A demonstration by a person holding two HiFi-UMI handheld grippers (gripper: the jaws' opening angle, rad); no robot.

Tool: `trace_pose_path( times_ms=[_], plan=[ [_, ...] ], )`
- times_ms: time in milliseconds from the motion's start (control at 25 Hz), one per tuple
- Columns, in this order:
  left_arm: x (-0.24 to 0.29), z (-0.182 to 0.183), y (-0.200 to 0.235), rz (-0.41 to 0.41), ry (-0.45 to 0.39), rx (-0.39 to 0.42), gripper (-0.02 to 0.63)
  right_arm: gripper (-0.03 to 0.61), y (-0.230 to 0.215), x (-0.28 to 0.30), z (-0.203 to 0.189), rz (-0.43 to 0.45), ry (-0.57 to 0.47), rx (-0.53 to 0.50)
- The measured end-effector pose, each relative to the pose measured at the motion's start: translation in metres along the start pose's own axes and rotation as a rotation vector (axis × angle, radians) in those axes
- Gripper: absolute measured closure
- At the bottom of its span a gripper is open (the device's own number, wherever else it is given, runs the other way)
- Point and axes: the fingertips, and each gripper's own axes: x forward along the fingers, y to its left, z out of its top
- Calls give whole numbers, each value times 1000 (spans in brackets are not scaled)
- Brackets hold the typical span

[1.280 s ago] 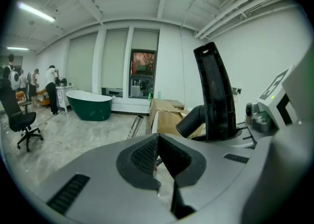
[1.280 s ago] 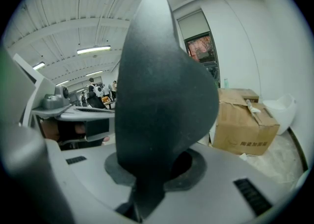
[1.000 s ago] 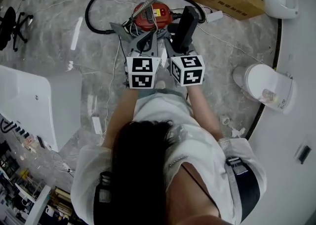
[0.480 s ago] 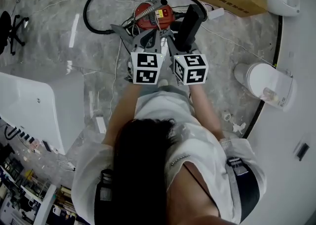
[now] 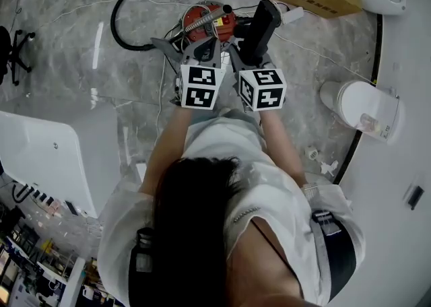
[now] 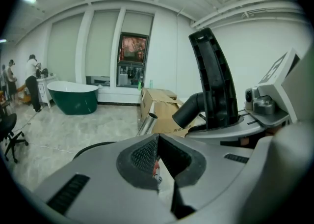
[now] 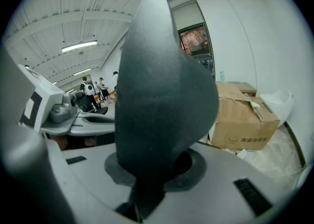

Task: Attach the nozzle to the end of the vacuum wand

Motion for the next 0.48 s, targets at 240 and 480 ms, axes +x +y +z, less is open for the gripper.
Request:
trace_pose_path(
  times_ms=[240,480],
  plan=[
    [8,4,16,-17,5,1,614,486,0,10,9,-25,-4,20],
    [19,10,24,-43,-7,21,614,486,1,19,15,-50,-19,33]
  ],
)
